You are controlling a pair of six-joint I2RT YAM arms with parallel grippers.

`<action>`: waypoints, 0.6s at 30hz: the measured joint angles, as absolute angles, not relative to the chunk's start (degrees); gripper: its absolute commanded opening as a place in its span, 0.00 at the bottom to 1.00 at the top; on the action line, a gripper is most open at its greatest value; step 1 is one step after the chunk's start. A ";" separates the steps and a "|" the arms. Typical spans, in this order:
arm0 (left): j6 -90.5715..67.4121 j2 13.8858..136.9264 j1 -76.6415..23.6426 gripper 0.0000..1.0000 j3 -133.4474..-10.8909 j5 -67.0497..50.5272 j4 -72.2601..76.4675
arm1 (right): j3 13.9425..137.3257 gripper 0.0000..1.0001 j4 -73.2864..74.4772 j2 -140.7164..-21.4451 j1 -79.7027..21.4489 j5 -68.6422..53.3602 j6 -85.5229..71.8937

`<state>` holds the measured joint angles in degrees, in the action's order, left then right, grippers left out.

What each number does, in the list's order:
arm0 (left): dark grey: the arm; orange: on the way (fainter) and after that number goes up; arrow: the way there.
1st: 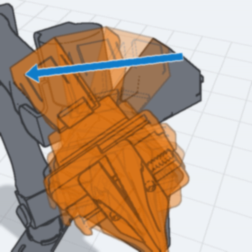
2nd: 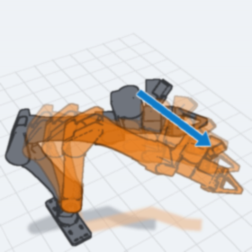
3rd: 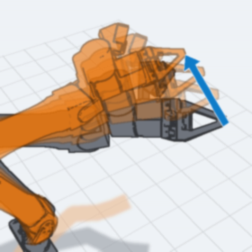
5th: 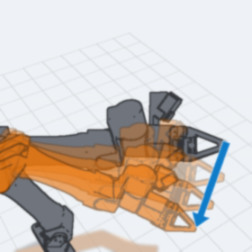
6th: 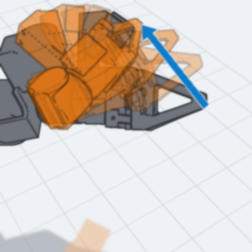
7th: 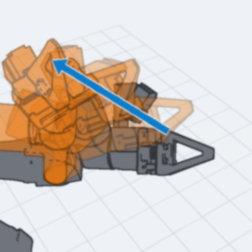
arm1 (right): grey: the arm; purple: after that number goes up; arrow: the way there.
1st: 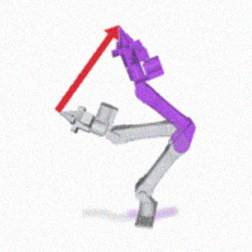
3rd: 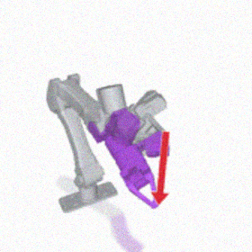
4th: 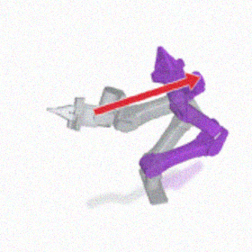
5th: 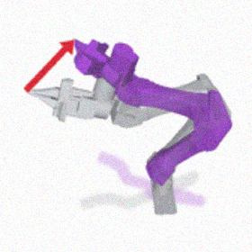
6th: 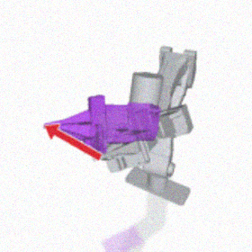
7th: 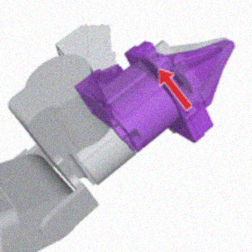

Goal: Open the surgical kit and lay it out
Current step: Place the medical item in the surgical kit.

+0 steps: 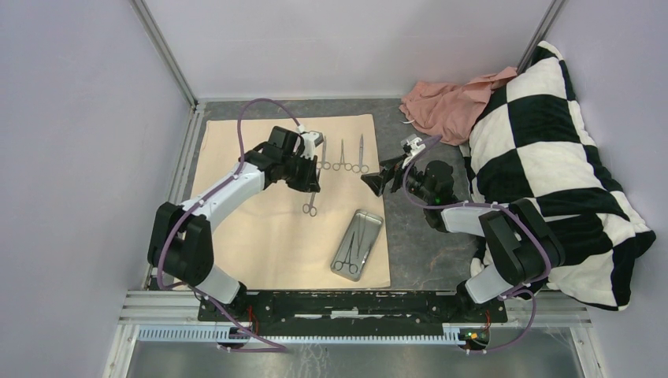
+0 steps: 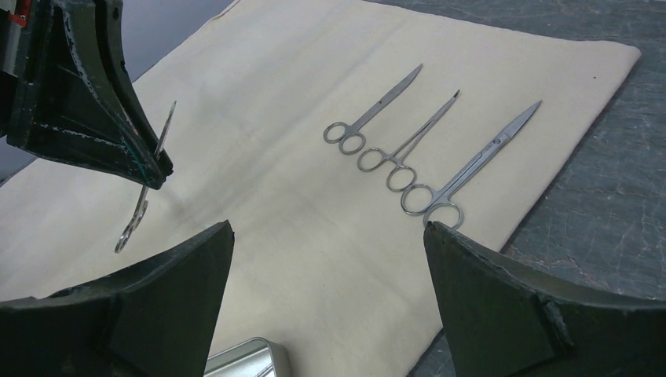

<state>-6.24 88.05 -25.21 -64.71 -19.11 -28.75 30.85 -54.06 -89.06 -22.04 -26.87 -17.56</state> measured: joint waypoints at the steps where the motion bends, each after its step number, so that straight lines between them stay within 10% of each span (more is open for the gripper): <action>1: -5.02 88.44 -24.91 0.02 -64.79 -20.10 -29.12 | 30.76 0.98 -54.00 -89.06 -21.93 -26.85 -17.50; 18: -9.21 121.86 -20.32 0.02 -105.49 4.05 -45.87 | 30.35 0.98 -52.53 -89.06 -21.32 -26.63 -17.23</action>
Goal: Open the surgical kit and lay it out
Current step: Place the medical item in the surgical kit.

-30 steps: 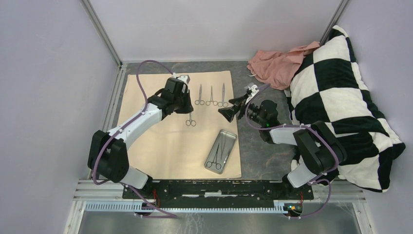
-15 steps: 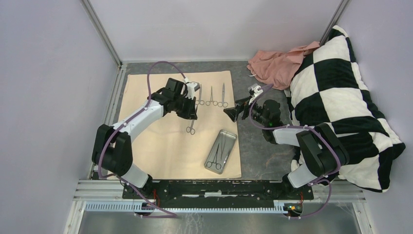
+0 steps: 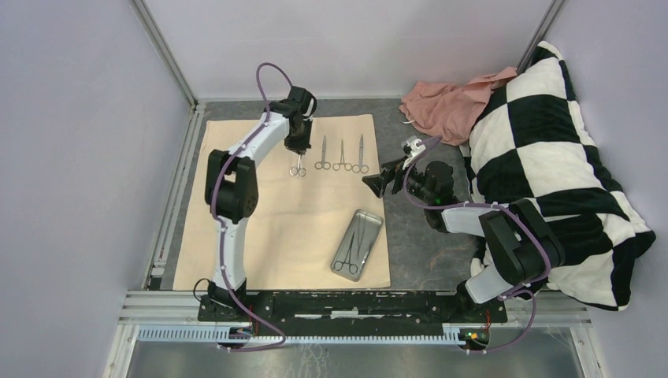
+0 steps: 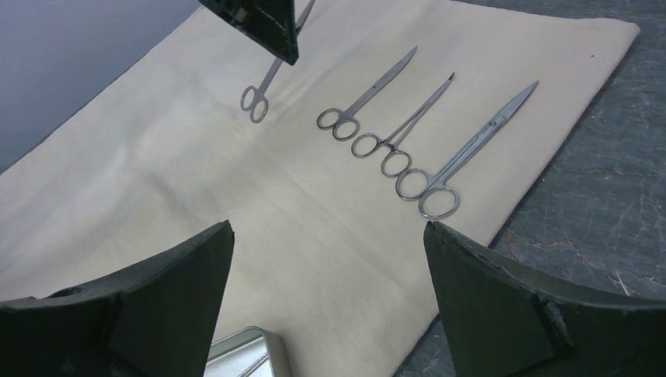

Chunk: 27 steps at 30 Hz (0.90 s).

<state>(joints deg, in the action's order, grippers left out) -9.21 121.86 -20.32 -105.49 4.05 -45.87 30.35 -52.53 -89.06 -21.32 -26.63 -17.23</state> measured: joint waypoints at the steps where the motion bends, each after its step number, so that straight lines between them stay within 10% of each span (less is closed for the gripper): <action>1: -9.91 124.42 -20.21 0.02 -108.20 5.17 -47.16 | 30.35 0.98 -52.51 -89.06 -21.30 -26.61 -17.23; 27: -14.52 140.05 -20.05 0.02 -126.91 9.08 -53.41 | 30.96 0.98 -52.05 -92.55 -21.26 -27.97 -19.27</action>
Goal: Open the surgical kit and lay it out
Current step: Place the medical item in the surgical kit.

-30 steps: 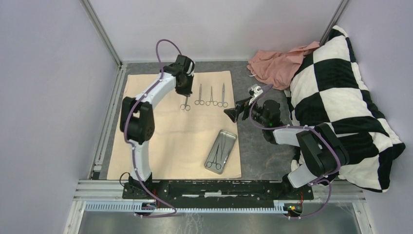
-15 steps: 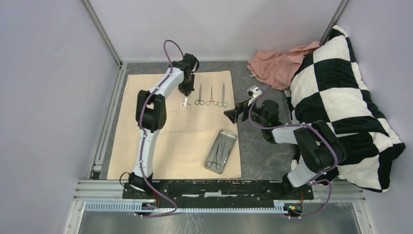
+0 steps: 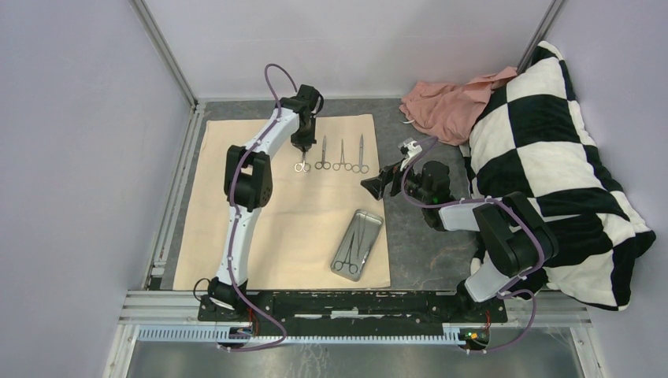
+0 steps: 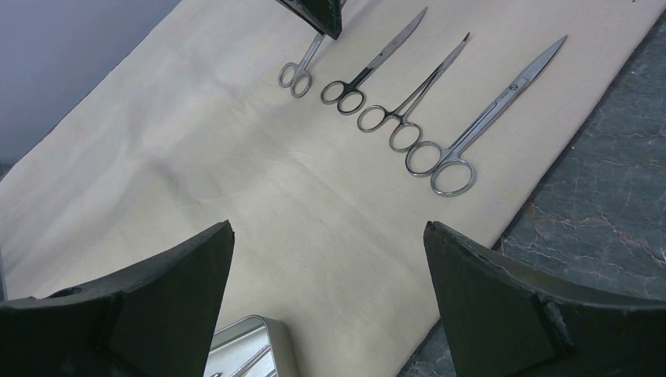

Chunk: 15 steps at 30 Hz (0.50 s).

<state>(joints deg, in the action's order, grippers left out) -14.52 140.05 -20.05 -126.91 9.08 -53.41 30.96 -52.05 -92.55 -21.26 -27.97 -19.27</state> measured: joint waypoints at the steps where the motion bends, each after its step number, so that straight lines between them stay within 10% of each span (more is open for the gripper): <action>1: -14.90 140.22 -20.05 0.02 -126.93 9.19 -53.39 | 30.96 0.98 -52.05 -92.60 -21.26 -27.99 -19.31; 15: -17.30 142.87 -19.92 0.02 -130.08 9.39 -53.52 | 31.05 0.98 -52.21 -92.86 -21.26 -28.45 -19.77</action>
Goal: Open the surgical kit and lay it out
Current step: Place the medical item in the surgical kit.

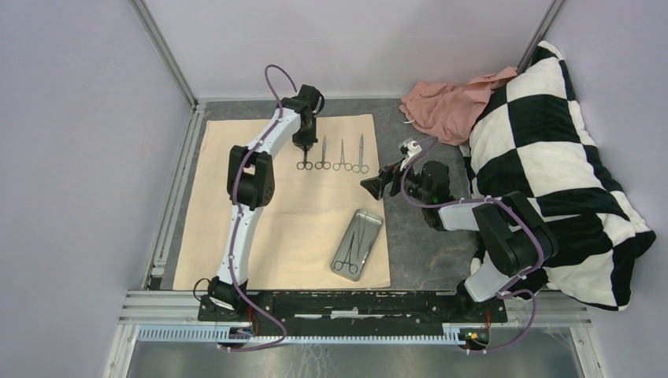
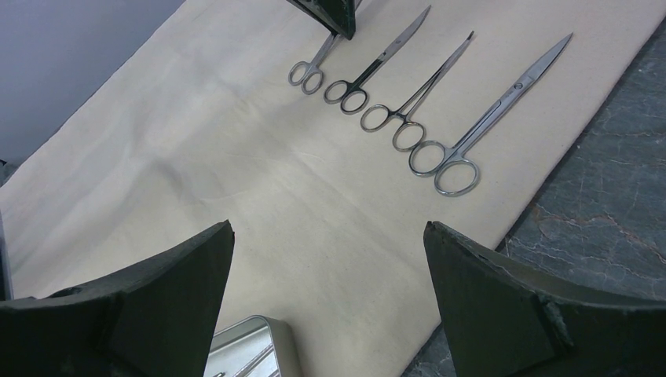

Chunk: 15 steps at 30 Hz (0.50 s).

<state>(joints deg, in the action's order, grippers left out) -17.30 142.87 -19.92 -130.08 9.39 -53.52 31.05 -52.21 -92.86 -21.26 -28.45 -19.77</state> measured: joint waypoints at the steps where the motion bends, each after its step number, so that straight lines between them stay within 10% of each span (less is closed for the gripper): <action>1: -17.30 143.00 -19.94 0.02 -130.13 9.41 -53.47 | 31.07 0.98 -52.21 -92.88 -21.26 -28.45 -19.86; 15: -17.30 143.96 -19.94 0.02 -130.45 10.11 -53.04 | 31.55 0.98 -52.51 -93.76 -21.26 -28.91 -20.56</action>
<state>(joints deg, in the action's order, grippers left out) -17.30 143.96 -19.94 -130.45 10.11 -53.04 31.55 -52.51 -93.76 -21.26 -28.91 -20.56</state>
